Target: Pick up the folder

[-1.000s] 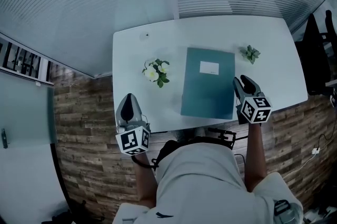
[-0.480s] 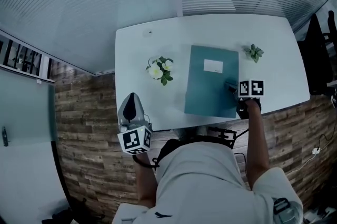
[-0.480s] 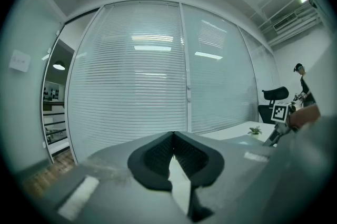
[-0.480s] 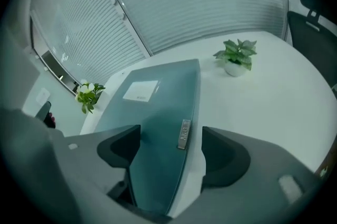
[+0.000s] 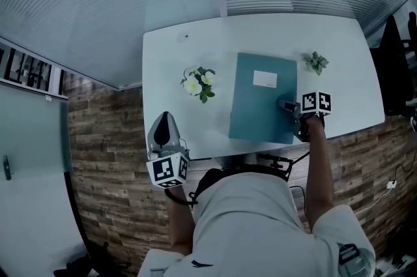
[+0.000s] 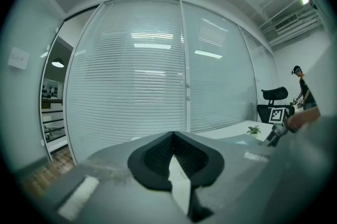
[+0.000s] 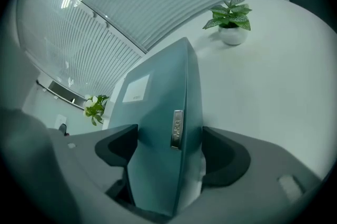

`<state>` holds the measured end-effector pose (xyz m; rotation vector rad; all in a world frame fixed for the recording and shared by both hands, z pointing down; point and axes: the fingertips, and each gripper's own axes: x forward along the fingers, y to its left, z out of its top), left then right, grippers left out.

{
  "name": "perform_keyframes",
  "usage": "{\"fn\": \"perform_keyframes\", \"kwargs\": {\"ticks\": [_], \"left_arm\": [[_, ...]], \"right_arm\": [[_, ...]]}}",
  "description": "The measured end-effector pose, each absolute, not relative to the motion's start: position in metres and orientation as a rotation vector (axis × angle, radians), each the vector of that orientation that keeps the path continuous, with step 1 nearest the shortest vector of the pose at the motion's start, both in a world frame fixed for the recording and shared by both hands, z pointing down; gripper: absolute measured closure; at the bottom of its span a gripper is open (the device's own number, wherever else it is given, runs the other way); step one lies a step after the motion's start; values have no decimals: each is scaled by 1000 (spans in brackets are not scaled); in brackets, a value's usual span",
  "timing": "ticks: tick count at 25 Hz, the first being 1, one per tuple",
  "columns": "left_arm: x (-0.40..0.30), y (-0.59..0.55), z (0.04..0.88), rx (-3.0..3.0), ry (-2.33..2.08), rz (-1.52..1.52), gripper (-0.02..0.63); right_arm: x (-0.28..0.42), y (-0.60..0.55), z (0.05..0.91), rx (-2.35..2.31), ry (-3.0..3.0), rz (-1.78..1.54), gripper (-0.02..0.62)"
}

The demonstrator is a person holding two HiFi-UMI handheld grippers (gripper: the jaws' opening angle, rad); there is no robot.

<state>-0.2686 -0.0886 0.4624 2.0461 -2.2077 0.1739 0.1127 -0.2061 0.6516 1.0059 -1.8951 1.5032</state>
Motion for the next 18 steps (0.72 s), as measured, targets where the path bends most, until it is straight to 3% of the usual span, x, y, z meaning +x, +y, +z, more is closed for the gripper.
{"fn": "perform_keyframes", "kwargs": {"ticks": [11,15,18], "left_arm": [[-200,-117,526,2060,-1753,179,598],[-147,-128,563,2061,-1458,243,386],[-113,-136,582,2073,-1290,304,293]], "right_arm": [[111,-207,655,948,-1912,1543,199],[110,-207,656,938,-1918,1554,196],[110,-207,656,934,-1920,1557,195]]}}
